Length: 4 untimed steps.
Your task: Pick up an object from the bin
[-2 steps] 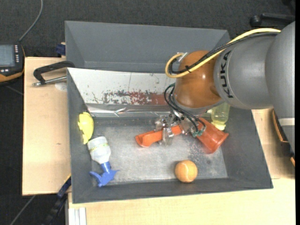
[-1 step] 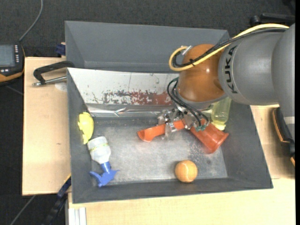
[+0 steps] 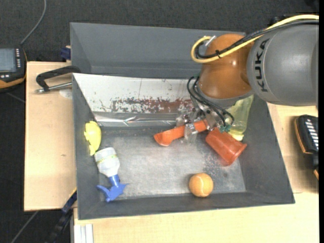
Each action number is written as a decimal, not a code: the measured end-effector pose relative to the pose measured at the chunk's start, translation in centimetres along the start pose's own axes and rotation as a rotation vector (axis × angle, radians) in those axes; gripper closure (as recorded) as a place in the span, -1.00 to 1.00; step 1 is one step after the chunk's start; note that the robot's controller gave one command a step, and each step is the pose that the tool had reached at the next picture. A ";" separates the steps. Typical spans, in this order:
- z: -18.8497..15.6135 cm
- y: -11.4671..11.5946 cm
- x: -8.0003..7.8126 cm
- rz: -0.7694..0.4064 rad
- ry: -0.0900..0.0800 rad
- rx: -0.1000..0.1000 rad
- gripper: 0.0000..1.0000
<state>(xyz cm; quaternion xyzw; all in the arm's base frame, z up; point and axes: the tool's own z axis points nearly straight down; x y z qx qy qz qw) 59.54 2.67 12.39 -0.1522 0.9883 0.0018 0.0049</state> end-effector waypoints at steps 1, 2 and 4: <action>-2.1 -0.1 -0.3 0.011 -0.006 0.001 1.00; -6.8 -1.0 0.1 -0.009 -0.001 -0.001 1.00; -19.7 0.2 -0.7 -0.028 -0.008 -0.001 1.00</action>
Offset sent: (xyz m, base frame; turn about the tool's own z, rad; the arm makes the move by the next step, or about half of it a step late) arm 0.0013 -0.0163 0.0841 -0.0179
